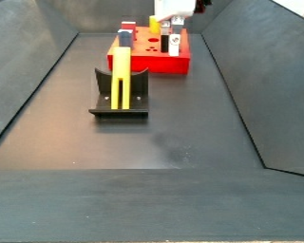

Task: Pick up the square-circle object. Move up. Place the square-circle object on the fixture. Regrasp the square-circle object. Move to above the board. Insert the square-circle object.
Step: Regrasp the square-circle object.

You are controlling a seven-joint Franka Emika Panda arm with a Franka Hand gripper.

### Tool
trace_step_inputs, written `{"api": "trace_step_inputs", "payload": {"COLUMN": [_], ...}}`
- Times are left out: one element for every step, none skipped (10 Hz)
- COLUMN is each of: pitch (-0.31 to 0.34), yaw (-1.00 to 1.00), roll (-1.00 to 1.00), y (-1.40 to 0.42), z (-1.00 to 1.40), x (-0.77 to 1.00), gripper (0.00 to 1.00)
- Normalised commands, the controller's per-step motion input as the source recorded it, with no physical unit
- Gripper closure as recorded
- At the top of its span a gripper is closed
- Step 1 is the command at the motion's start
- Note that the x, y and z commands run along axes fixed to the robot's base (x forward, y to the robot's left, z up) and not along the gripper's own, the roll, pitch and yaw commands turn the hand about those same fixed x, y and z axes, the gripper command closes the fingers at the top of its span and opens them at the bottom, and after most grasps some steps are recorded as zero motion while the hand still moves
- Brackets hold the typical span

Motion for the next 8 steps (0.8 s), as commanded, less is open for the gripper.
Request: {"api": "trace_step_inputs", "payload": {"pitch": [-0.004,0.066,0.160,0.191,0.176,0.170,0.187,0.176], "yaw": [-0.63,-0.51,-0.30,-0.21,-0.04,0.00,0.04,0.06], "roll": [0.52,0.42,0.29,0.23,0.20,0.19,0.16,0.13], "y": [0.00,0.00,-0.01,-0.01,0.00,0.00,-0.01,-0.01], "z": [-0.02,-0.01,0.00,0.01,0.00,0.00,-0.03,-0.02], "x": [-0.05,-0.04,-0.03,-0.02,1.00,1.00,1.00,1.00], "gripper": [0.00,0.00,0.00,0.00,0.00,0.00,0.00,0.00]}}
